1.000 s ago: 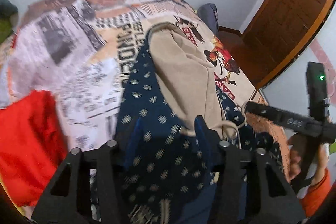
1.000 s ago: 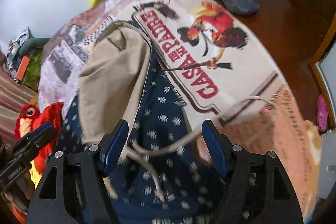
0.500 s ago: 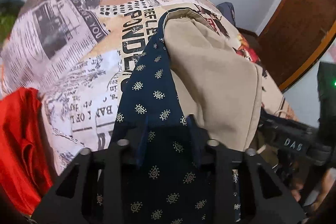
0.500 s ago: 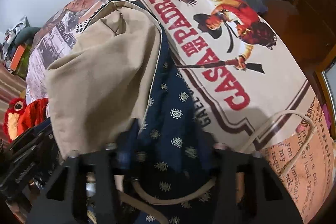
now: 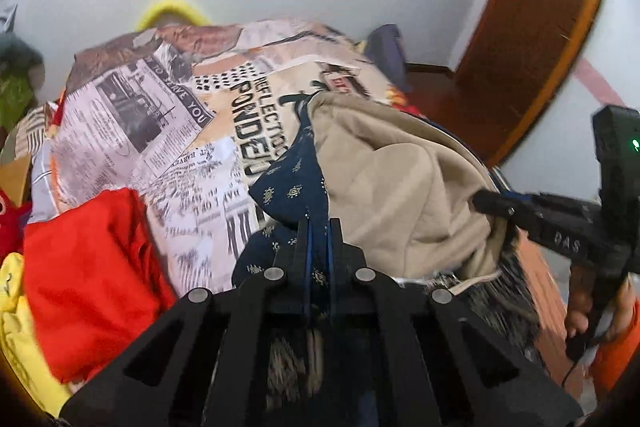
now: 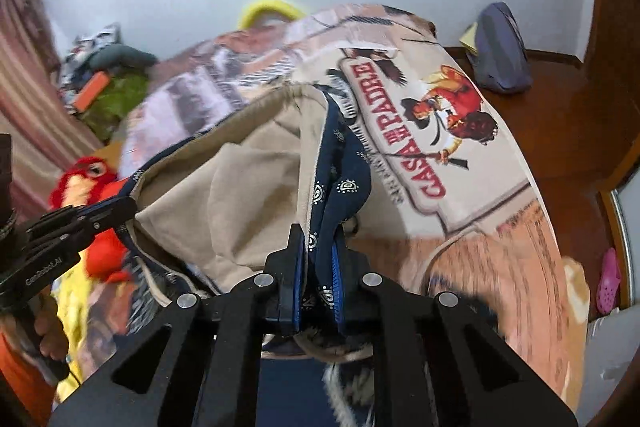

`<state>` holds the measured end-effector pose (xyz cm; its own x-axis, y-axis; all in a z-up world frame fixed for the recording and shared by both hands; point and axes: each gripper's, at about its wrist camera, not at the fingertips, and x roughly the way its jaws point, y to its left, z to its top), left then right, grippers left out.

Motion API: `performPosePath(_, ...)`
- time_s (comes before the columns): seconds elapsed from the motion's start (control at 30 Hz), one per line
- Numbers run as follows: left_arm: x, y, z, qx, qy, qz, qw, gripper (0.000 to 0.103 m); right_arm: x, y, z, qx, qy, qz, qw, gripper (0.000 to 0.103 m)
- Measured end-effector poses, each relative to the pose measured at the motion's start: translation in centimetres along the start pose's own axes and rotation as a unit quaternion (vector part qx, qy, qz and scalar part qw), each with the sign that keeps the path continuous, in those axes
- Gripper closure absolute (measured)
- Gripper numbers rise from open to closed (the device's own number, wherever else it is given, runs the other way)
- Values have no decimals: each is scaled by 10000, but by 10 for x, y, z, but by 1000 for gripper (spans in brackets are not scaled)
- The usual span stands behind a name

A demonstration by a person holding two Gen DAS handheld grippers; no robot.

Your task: Fold large clothes

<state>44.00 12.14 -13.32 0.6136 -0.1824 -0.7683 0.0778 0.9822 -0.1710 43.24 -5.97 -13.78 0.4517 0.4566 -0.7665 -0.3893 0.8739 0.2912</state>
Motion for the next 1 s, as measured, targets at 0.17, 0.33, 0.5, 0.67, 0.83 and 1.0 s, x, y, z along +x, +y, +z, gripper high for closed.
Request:
performPosePath(0.17, -44, -22, -49, 231, 107, -120, 9996, 98, -38, 16, -45, -211, 56, 119, 9997, 92)
performPosePath(0.33, -59, -34, -105, 343, 428, -68, 9985, 98, -48, 21, -93, -371, 276, -19, 9989, 92)
performPosePath(0.5, -52, -36, -144, 267, 790, 87, 9965, 97, -43, 16, -121, -322, 458, -283, 9980, 87)
performPosePath(0.67, -56, -44, -161, 517, 938, 200, 9940, 89, -61, 12, -129, -183, 443, -334, 9983, 82)
performPosePath(0.83, -79, -50, -144, 687, 383, 332, 9964, 54, -81, 15, -111, -228, 64, -410, 9989, 61)
performPosePath(1.0, -78, -47, -115, 587, 146, 295, 9977, 52, -76, 19, -92, -218, -147, -393, 9989, 47)
